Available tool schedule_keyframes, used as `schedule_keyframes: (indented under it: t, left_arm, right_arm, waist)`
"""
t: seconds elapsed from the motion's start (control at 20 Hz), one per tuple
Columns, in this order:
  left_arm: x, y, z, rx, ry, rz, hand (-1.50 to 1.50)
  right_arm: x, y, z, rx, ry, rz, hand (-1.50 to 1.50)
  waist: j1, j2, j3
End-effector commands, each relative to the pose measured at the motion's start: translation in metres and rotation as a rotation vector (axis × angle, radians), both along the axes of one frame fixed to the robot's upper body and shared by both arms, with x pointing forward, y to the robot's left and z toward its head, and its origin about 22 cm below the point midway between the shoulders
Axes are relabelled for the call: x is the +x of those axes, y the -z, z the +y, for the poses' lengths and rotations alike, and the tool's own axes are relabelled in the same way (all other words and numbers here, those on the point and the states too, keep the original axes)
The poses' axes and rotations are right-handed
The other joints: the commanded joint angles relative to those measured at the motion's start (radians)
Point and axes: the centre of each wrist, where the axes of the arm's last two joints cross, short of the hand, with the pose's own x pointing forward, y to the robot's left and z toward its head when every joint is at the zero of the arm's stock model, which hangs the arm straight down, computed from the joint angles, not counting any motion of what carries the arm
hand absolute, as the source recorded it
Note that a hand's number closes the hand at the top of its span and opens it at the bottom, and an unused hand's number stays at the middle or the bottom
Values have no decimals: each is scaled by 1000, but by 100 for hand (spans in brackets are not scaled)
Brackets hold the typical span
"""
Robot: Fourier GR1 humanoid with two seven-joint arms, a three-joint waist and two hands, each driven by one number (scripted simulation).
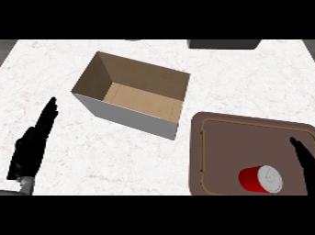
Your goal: Pick the can from the tray and place it in the cardboard box
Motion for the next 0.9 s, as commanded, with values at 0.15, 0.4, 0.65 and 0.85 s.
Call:
schedule_keyframes:
  t: [0.15,0.4,0.65,0.85]
  left_arm:
    - [0,-2,2,-1,0,6,0]
    - [-5,1,13,-1,15,-1,0]
    - [-5,-2,2,-3,-1,5,0]
    - [-1,6,5,3,-2,7,0]
  right_arm:
    - [6,10,10,-31,150,166,-150]
    - [12,14,11,-44,149,180,-150]
    - [18,22,17,-42,150,165,-150]
    - [10,22,18,-40,148,164,-150]
  waist:
    - [-12,-2,2]
    - [-8,-3,1]
    - [-9,-3,2]
    - [-16,-3,2]
